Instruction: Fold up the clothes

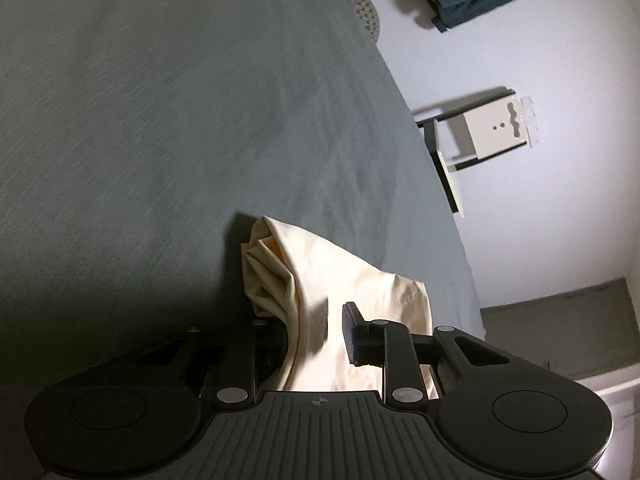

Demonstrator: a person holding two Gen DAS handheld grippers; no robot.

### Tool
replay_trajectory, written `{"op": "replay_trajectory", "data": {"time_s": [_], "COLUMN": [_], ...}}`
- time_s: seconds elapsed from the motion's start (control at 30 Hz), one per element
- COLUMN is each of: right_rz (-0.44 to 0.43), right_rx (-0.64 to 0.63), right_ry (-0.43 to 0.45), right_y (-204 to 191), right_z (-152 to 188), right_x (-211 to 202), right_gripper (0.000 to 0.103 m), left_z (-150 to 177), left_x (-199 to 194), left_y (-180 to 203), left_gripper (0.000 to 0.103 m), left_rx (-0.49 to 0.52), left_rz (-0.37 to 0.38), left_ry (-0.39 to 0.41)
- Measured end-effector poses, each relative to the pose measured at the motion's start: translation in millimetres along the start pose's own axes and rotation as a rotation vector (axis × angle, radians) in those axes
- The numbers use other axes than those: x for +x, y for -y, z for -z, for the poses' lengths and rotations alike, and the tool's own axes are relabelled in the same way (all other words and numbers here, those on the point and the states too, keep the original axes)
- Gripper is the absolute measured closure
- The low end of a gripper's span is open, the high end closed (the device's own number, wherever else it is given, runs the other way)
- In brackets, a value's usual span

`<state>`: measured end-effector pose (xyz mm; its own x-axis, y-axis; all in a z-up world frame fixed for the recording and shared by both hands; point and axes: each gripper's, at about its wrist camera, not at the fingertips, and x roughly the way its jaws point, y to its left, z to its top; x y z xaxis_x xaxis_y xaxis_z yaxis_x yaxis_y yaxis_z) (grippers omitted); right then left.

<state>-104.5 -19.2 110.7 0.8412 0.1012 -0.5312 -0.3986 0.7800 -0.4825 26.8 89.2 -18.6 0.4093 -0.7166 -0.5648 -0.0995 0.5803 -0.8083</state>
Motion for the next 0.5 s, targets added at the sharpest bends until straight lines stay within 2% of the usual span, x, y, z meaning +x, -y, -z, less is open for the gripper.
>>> {"op": "replay_trajectory", "data": {"time_s": [0.13, 0.2, 0.3, 0.5], "right_rz": [-0.014, 0.032, 0.152, 0.269], "right_rx": [-0.302, -0.449, -0.601, -0.493], "right_ry": [0.047, 0.059, 0.073, -0.003], "right_y": [-40.9, -71.1, -101.6, -110.3], "right_z": [4.7, 9.7, 14.1, -1.1], "right_x": [-3.0, 0.4, 17.5, 44.1], "right_gripper": [0.043, 0.036, 0.034, 0.035], "left_z": [-1.7, -1.5, 0.0, -0.8], "left_x": [-4.1, -6.3, -0.8, 9.8], "left_y": [-8.4, -7.5, -2.6, -0.4], "left_gripper": [0.078, 0.078, 0.078, 0.078], "left_rx": [-0.062, -0.060, -0.054, -0.076], "left_rz": [0.024, 0.027, 0.054, 0.101], "left_ry": [0.000, 0.007, 0.007, 0.003]}}
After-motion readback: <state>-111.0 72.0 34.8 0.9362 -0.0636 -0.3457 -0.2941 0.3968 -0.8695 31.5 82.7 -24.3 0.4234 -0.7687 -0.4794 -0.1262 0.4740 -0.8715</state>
